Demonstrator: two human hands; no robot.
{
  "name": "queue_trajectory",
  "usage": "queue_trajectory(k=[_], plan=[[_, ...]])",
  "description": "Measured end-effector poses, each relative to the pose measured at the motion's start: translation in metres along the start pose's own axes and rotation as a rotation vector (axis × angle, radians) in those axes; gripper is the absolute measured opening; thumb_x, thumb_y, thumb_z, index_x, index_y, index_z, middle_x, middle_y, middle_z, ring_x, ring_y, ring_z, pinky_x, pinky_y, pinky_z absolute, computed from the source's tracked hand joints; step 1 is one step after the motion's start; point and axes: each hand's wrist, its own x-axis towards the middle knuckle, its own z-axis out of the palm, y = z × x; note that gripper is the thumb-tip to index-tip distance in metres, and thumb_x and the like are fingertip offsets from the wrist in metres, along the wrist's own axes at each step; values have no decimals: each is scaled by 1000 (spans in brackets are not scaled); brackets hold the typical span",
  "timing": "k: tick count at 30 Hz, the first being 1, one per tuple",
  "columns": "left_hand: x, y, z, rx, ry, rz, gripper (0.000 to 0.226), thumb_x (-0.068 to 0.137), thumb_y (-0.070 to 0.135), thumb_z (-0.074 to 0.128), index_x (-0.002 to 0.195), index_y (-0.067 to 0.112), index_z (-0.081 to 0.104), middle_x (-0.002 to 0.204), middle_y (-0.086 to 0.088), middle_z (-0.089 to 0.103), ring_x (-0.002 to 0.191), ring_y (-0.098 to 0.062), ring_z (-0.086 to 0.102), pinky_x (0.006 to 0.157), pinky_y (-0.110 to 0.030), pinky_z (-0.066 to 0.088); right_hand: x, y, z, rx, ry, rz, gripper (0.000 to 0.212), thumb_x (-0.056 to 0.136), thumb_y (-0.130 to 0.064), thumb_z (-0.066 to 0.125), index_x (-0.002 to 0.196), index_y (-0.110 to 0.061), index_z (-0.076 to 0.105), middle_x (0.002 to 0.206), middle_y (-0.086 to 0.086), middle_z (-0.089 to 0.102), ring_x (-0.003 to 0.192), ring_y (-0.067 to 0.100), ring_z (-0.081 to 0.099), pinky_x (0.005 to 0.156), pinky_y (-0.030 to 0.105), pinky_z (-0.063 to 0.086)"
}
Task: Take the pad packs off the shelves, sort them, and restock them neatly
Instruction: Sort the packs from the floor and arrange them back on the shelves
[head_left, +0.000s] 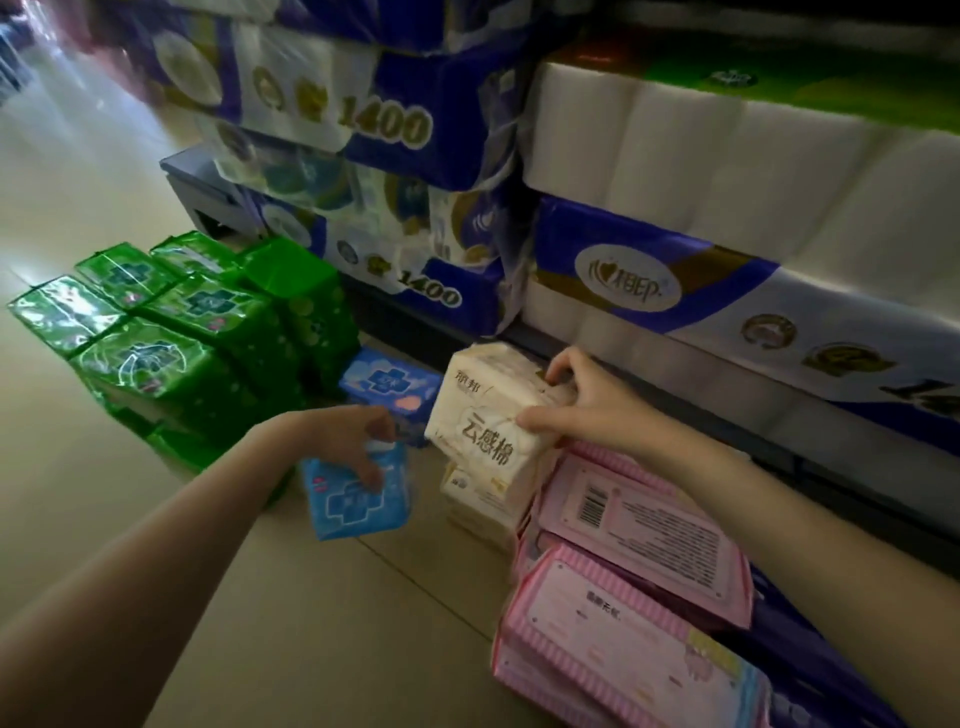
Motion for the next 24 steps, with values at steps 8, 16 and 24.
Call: queue_trajectory(k=[8,16,24], plan=[[0,-44,6,66,-44,-100,66,73,17,78,129,13,43,129,-1,49,114,-18,50,92,-24,39,37,4,110,-304,-297,6,59,75,-48,67,119,-17,42,123,9,47,94,19,49,60,25,38],[13,-44,16,63,-7,-67,65,73,16,78,128,13,43,124,-6,51,99,-15,49,79,-21,38,29,50,161,-968,-273,-23,63,86,-48,58,134,-14,35,135,18,26,122,35,32,98,41,34],[4,10,-21,-51,-58,89,49,72,25,79,107,34,46,118,9,51,103,-12,54,87,-29,44,30,8,92,-685,-223,-168,55,84,-42,62,130,-18,44,132,10,40,119,28,41,90,38,39]])
